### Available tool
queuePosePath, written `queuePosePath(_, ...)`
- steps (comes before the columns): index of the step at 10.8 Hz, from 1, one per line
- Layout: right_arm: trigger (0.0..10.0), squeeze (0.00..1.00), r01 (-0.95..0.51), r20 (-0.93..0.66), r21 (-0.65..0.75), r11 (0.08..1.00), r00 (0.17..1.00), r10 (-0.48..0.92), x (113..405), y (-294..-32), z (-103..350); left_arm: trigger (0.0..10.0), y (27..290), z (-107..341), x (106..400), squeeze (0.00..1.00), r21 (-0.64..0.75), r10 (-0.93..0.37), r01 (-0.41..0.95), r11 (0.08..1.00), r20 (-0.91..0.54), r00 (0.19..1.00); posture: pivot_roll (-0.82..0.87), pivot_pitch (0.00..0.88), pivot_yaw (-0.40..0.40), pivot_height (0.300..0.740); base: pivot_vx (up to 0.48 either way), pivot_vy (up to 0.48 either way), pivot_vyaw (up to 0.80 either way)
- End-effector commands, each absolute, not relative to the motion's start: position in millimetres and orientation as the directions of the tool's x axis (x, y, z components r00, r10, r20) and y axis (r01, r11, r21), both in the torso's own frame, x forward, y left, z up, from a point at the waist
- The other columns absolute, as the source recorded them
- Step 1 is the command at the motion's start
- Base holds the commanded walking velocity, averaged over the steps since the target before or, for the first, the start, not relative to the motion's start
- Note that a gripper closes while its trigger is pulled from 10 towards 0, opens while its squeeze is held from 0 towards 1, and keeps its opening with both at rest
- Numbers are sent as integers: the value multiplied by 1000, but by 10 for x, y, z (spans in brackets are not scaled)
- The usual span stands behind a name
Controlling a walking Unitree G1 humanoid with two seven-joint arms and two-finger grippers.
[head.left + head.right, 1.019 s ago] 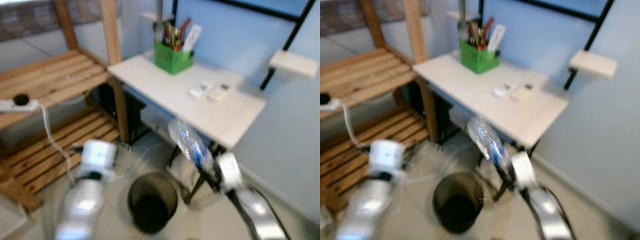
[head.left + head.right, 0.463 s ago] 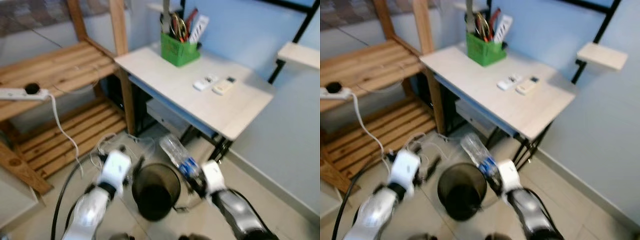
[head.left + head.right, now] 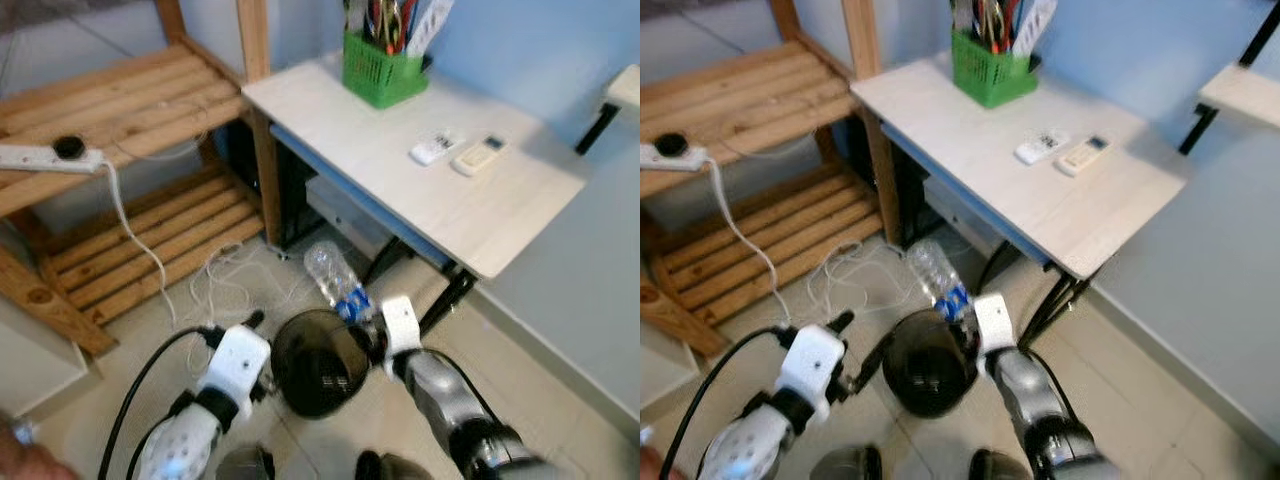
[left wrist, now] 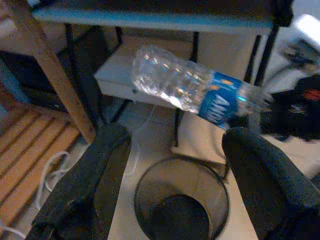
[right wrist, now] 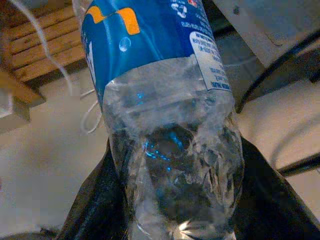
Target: Clean up the room
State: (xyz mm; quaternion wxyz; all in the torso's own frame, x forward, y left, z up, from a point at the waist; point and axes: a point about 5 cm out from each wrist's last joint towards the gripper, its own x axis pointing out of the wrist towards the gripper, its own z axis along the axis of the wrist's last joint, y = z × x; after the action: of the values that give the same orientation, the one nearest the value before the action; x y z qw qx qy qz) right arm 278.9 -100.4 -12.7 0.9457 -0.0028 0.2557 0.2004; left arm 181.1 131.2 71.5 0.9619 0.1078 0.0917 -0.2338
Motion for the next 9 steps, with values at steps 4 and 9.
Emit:
queuePosePath(4, 10000, 0, -313, -541, 122, 942, 775, 328, 2792, -891, -165, 10000, 1146, 862, 1389, 0, 92, -462, 498, 862, -264, 847, 313, 376, -38, 740, 0, 0, 0)
queuePosePath(9, 10000, 0, -216, -561, 99, 971, 794, 234, 2903, -1047, -113, 10000, 1153, 716, 902, 0, -63, -394, 411, 910, -441, 806, 291, 448, -52, 740, 0, 0, 0)
